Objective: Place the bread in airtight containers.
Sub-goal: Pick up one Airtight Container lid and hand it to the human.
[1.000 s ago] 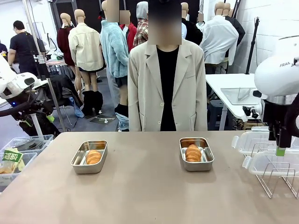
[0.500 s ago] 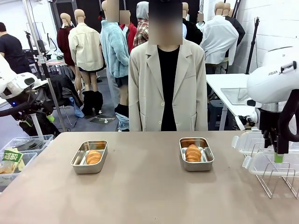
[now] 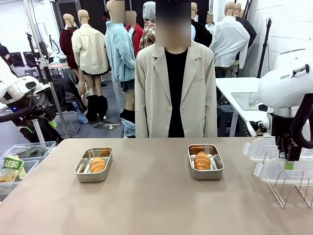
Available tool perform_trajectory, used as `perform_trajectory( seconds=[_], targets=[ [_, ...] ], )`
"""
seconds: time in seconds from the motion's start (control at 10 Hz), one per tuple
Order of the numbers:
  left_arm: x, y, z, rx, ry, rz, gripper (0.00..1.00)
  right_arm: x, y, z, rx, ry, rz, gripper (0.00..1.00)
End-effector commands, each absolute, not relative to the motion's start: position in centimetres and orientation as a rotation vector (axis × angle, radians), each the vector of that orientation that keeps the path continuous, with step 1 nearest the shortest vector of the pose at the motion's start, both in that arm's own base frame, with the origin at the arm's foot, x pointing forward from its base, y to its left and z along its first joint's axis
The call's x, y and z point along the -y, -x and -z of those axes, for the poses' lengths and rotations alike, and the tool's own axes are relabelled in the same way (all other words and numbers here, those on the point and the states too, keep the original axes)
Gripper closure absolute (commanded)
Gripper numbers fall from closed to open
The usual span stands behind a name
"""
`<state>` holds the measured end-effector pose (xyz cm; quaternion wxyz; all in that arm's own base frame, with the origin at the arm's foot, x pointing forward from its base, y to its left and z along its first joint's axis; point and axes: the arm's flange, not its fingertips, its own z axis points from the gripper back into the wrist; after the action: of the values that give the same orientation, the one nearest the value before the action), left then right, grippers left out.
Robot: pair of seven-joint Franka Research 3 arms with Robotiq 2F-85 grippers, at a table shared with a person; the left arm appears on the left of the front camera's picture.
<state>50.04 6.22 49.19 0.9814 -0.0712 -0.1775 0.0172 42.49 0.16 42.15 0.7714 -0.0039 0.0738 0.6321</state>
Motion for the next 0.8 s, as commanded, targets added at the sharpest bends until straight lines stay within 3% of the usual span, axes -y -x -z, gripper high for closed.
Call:
perform_trajectory(
  seconds=[0.0, 0.4, 0.7],
  targets=[
    [-6.4, -49.9, -49.4, 0.359, 0.131, -0.032, 0.00, -0.3, -42.2, -42.0, -0.160, 0.057, -1.355, 1.00],
    [-6.4, -49.9, -49.4, 0.359, 0.131, -0.032, 0.00, -0.3, -42.0, -42.5, -0.153, 0.055, -1.341, 1.00],
    [-6.4, -49.9, -49.4, 0.359, 0.131, -0.032, 0.00, -1.1, -40.4, -46.2, -0.096, 0.109, -1.305, 1.00]
  ],
)
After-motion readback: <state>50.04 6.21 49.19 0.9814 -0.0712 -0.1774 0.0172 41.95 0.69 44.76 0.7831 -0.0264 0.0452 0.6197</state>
